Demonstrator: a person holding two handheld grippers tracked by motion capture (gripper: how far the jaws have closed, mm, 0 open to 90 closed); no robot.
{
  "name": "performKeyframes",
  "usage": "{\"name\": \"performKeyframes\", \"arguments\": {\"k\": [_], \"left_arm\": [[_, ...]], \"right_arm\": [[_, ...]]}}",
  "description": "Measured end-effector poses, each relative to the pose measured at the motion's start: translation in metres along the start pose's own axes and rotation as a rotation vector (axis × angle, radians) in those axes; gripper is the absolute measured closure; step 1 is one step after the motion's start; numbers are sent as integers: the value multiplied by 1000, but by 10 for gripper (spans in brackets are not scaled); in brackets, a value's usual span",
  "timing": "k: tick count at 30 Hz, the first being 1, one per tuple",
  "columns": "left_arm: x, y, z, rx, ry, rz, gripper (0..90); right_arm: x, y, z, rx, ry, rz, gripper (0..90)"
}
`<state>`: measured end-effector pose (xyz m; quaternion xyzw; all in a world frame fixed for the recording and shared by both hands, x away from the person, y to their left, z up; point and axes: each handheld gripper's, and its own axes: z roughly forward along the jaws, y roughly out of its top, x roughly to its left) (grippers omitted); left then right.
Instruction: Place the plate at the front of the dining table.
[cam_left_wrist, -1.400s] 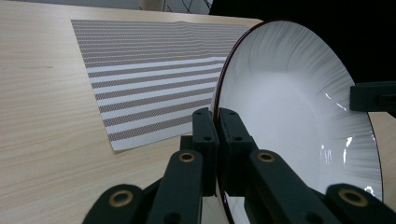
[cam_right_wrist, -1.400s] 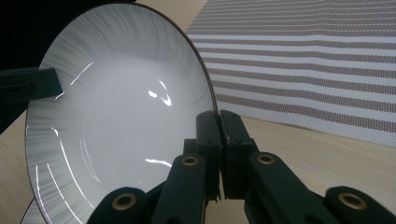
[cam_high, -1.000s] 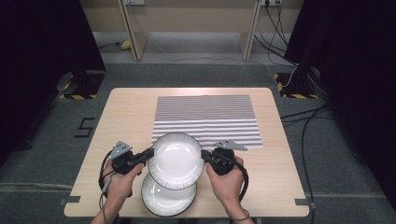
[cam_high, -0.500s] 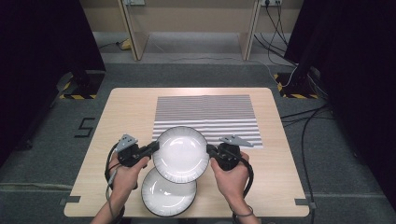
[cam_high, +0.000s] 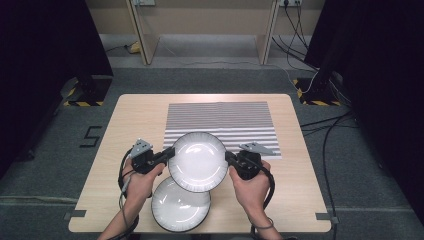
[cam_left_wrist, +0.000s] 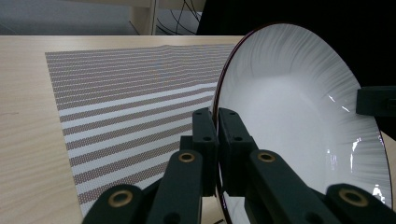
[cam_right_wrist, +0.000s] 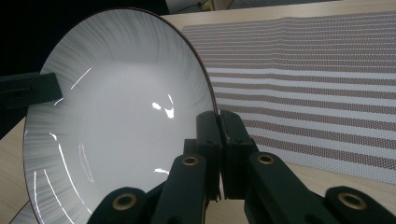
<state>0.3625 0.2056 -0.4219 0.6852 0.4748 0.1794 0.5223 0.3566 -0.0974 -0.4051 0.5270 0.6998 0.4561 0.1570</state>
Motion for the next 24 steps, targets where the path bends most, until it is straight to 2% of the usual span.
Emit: {"name": "performKeyframes", "arguments": {"k": [24], "left_arm": [[-1, 15, 16, -12, -5, 13, 862]], "right_arm": [[-10, 11, 3, -28, -19, 22, 883]]}}
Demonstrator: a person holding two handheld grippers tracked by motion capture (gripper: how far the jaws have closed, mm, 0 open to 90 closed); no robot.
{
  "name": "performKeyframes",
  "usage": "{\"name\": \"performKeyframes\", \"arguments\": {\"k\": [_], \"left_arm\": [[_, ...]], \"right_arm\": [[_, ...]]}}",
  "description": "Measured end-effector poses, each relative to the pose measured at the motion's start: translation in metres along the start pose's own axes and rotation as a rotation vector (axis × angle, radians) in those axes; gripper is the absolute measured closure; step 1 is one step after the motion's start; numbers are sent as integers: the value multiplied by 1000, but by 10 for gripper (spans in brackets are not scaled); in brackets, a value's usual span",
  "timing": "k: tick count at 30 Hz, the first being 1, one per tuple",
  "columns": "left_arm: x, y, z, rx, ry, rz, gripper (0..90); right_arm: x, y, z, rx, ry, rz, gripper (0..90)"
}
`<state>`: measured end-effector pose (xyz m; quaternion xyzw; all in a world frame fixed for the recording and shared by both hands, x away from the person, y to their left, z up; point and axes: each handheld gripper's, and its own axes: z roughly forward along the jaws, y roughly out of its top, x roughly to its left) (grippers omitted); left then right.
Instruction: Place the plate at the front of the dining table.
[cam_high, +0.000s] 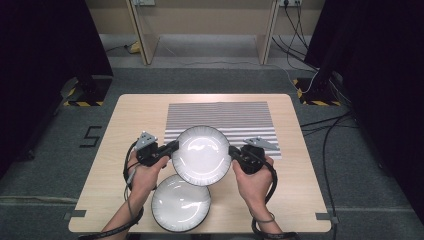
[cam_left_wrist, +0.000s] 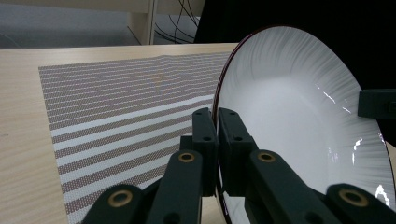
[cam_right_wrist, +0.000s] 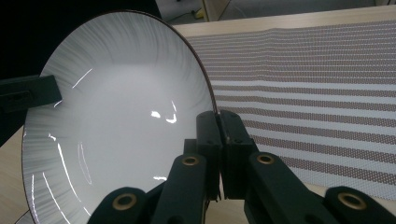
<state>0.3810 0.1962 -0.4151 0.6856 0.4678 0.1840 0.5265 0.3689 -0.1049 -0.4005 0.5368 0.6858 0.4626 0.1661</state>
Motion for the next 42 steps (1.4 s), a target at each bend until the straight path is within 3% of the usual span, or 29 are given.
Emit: {"name": "performKeyframes", "arguments": {"k": [42], "left_arm": [[3, 19, 30, -14, -4, 5, 860]], "right_arm": [[-16, 19, 10, -34, -41, 23, 883]]}}
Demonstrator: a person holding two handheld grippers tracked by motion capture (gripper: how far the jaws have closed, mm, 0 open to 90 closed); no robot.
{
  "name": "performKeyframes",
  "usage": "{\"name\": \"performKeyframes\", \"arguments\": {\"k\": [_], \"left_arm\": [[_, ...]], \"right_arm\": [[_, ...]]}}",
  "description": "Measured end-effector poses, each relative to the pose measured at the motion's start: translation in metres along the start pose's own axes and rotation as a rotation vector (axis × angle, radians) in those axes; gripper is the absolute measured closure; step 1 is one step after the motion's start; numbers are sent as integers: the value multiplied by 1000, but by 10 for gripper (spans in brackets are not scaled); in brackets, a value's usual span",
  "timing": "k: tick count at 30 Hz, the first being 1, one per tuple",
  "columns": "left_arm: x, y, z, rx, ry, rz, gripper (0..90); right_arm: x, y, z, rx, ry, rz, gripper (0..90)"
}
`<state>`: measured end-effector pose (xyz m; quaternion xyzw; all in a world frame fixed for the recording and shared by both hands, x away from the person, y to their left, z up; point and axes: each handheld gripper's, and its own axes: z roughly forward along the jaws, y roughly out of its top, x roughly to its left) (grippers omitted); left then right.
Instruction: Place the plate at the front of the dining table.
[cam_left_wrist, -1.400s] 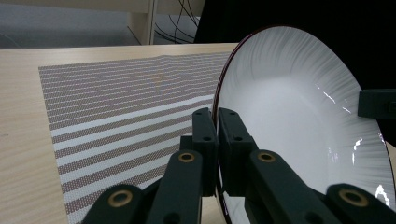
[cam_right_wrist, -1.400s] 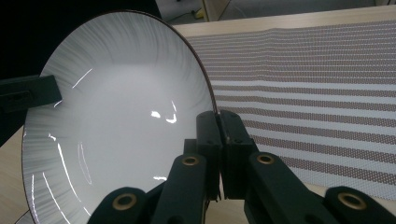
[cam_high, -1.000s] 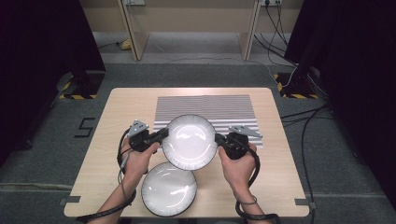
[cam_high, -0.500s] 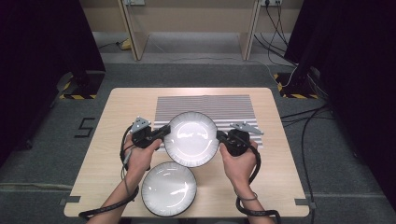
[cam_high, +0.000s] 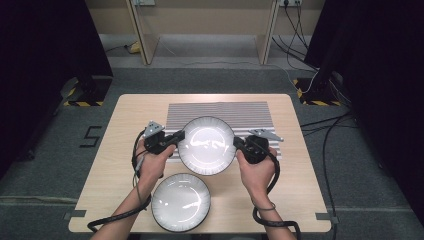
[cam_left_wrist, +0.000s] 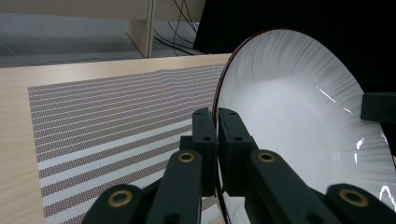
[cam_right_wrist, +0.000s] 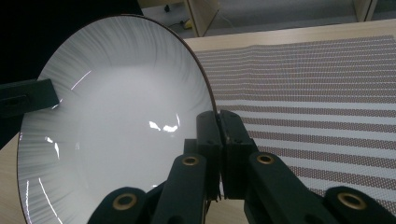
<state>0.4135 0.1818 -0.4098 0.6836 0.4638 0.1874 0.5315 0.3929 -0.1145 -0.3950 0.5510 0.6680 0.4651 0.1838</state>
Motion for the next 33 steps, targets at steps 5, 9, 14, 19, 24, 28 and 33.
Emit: {"name": "performKeyframes", "arguments": {"k": [5, 9, 14, 19, 24, 28, 33], "left_arm": [[2, 1, 4, -10, -1, -3, 859], [4, 1, 7, -13, -1, -6, 859], [5, 1, 11, -14, 2, -17, 859], [7, 2, 15, -13, 2, -21, 858], [9, 3, 19, -16, 6, -22, 857], [9, 4, 21, -16, 4, -21, 858], [10, 6, 24, -16, 5, -25, 858]], "right_arm": [[-1, 2, 2, -5, -6, -1, 883], [-1, 5, 4, -4, -11, -4, 883], [-2, 7, 7, -6, -17, -7, 883], [-4, 8, 11, -6, -22, -8, 883], [-6, 10, 14, -8, -22, -4, 883], [-7, 11, 16, -10, -25, -6, 883], [-8, 14, 18, -12, -29, -4, 884]]}}
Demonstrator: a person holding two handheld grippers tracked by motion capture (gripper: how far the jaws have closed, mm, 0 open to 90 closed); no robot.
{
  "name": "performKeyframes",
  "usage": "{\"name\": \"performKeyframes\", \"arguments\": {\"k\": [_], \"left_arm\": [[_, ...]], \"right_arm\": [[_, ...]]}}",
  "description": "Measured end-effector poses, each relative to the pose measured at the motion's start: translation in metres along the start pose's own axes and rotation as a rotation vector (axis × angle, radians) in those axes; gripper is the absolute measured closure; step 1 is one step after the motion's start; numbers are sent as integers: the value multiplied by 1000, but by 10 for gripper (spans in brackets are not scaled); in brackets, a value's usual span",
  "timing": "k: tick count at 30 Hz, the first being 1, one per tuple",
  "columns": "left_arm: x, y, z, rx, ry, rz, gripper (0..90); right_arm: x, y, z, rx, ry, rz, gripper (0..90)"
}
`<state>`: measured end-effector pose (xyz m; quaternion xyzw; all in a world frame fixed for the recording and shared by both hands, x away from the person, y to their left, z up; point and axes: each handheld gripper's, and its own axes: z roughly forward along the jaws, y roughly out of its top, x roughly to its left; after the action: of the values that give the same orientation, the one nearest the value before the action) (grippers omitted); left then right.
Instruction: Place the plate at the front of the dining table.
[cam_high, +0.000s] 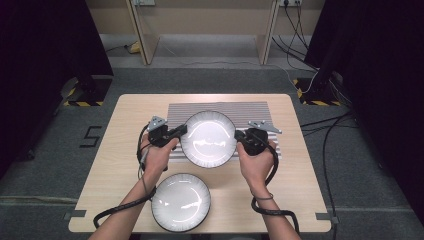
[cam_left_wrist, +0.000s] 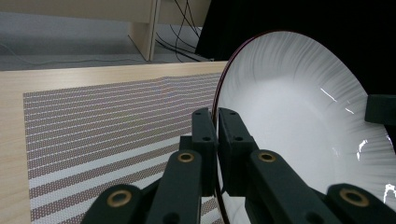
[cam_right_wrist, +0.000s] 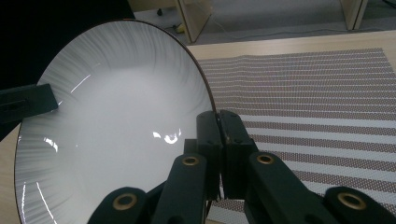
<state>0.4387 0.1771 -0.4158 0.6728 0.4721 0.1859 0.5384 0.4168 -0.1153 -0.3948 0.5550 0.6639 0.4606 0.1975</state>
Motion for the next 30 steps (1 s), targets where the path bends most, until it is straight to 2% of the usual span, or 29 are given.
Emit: {"name": "performKeyframes", "arguments": {"k": [11, 30], "left_arm": [[3, 1, 6, 1, -5, -12, 859], [5, 4, 18, 12, 10, -17, 857]], "right_arm": [[-2, 3, 5, -2, -9, 3, 884], [-8, 6, 14, -1, -22, 10, 883]]}}
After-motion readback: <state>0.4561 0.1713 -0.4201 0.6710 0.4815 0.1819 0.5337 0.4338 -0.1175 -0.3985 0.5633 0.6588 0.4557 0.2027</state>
